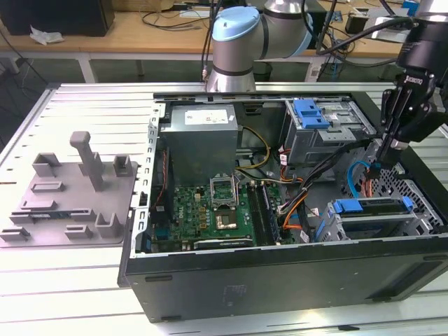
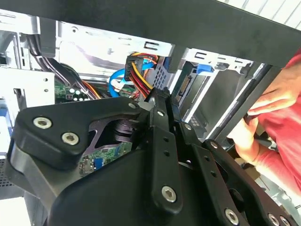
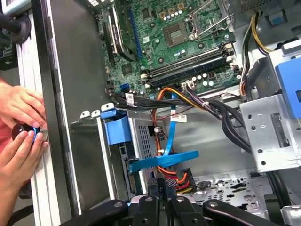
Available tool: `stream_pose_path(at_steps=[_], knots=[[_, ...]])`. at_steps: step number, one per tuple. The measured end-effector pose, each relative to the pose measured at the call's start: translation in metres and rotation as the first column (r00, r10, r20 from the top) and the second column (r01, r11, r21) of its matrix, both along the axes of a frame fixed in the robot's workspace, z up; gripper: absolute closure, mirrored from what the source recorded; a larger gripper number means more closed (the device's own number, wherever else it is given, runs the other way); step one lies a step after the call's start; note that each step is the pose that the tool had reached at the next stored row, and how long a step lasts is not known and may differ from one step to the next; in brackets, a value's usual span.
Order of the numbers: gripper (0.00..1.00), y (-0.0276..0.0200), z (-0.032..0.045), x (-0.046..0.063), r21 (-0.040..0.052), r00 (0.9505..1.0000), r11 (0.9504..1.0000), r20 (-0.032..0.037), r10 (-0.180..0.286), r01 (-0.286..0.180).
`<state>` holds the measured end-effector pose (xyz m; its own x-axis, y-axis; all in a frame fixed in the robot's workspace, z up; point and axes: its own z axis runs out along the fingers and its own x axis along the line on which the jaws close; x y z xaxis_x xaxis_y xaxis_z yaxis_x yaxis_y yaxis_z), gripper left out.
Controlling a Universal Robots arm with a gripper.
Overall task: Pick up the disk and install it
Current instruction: 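Insert the first disk wire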
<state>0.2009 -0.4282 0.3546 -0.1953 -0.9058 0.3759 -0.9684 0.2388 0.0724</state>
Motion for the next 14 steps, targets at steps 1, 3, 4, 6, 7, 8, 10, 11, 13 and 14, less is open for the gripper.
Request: stream_pose_path(at_steps=[1, 3, 4, 6, 7, 8, 10, 11, 13, 14], knots=[[0.84, -0.0024, 0.0008, 0.0, 0.0021, 1.0, 1.0, 0.0011, 0.003, -0.003], [0.84, -0.0053, 0.001, -0.001, 0.0043, 1.0, 1.0, 0.0024, 0.007, -0.007], [0.84, -0.0067, 0.0012, -0.001, 0.0055, 0.9999, 0.9999, 0.0033, 0.01, -0.01], [0.84, -0.0089, 0.0014, -0.001, 0.007, 0.9999, 0.9998, 0.0049, 0.017, -0.017], [0.84, -0.0098, 0.0015, -0.002, 0.0074, 0.9998, 0.9998, 0.0057, 0.02, -0.02], [0.84, -0.0109, 0.0015, -0.002, 0.008, 0.9997, 0.9997, 0.0067, 0.025, -0.025], [0.84, -0.0126, 0.0015, -0.002, 0.0094, 0.9994, 0.9994, 0.0089, 0.035, -0.035], [0.84, -0.0132, 0.0015, -0.002, 0.0102, 0.9992, 0.9992, 0.0098, 0.039, -0.039], [0.84, -0.015, 0.0015, -0.003, 0.0125, 0.9987, 0.9987, 0.0117, 0.05, -0.05], [0.84, -0.0156, 0.0015, -0.003, 0.0137, 0.9985, 0.9984, 0.0124, 0.054, -0.054]])
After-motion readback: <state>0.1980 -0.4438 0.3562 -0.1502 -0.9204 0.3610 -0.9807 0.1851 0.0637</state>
